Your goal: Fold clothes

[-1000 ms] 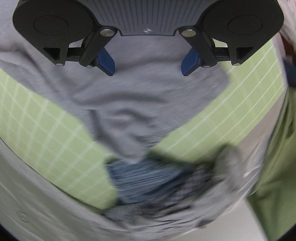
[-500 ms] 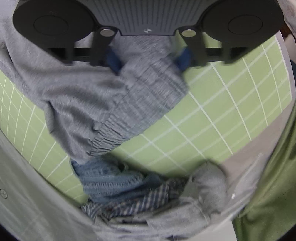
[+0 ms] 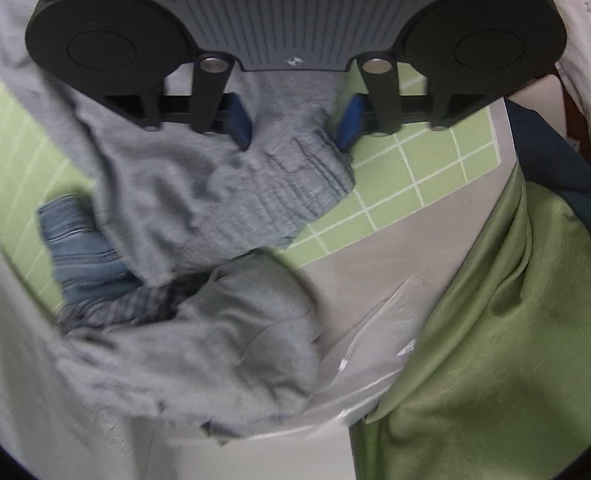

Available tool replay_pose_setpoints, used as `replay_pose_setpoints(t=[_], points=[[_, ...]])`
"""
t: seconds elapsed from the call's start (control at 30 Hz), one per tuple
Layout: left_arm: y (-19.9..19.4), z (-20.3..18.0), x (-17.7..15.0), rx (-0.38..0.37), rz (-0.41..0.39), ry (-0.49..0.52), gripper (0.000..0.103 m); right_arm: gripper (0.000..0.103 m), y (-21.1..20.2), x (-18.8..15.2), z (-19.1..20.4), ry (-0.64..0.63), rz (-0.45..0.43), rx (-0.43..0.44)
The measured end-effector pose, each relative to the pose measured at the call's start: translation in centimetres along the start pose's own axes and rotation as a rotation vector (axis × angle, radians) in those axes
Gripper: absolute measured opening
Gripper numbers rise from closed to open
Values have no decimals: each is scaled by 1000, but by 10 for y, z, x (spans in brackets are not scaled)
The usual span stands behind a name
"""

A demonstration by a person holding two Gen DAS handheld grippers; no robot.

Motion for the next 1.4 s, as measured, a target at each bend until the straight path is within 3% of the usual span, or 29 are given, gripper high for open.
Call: replay_pose_setpoints(t=[0.17,0.37,0.53,0.6,0.63,0.7,0.73,0.77,0.9,0.93,1.03,1.07,1.1,1.17,1.27,1.4], points=[[-46,-38,-23,-66,-56,48,81,82,5,14,-35,45,-68,-39],[-83,-118,-73,-210,24,127,81,83,25,38,-94,47,-178,-125],[-122,-193,-107,-329,61,235,82,81,74,64,-124,7,-194,-106],[-132,-221,-111,-339,61,327,82,77,100,70,-134,-58,-165,-106],[-137,-231,-114,-350,62,362,82,69,112,71,-137,-86,-134,-98],[-146,-247,-122,-373,61,422,82,39,136,75,-144,-142,-75,-73],[-149,-252,-126,-376,60,445,82,6,143,78,-148,-169,-64,-45],[-152,-257,-130,-380,60,467,82,1,148,84,-152,-197,-73,-43],[-155,-271,-140,-383,73,554,82,1,164,120,-179,-241,-165,-122],[-157,-272,-141,-383,69,564,82,3,167,130,-187,-230,-189,-149],[-163,-273,-139,-387,53,571,82,42,164,143,-199,-196,-229,-242],[-165,-272,-138,-388,46,568,82,46,160,144,-201,-184,-239,-267],[-168,-270,-136,-389,40,565,82,49,153,139,-201,-165,-250,-268],[-172,-267,-134,-392,28,558,82,77,134,119,-196,-119,-256,-237],[-181,-257,-133,-404,33,528,82,84,109,78,-169,-79,-247,-150],[-198,-238,-130,-431,13,497,83,84,92,19,-145,7,-146,5]])
Point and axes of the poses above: each gripper's, at about its wrist camera, not at the fingertips, and y roughly the way its jaws point, z to its left, x to its top, the point moved 4 cm from there along y, roughly the way its jaws point, and after that the axes turned 13 degrees about -z, right-handed, at the moved point
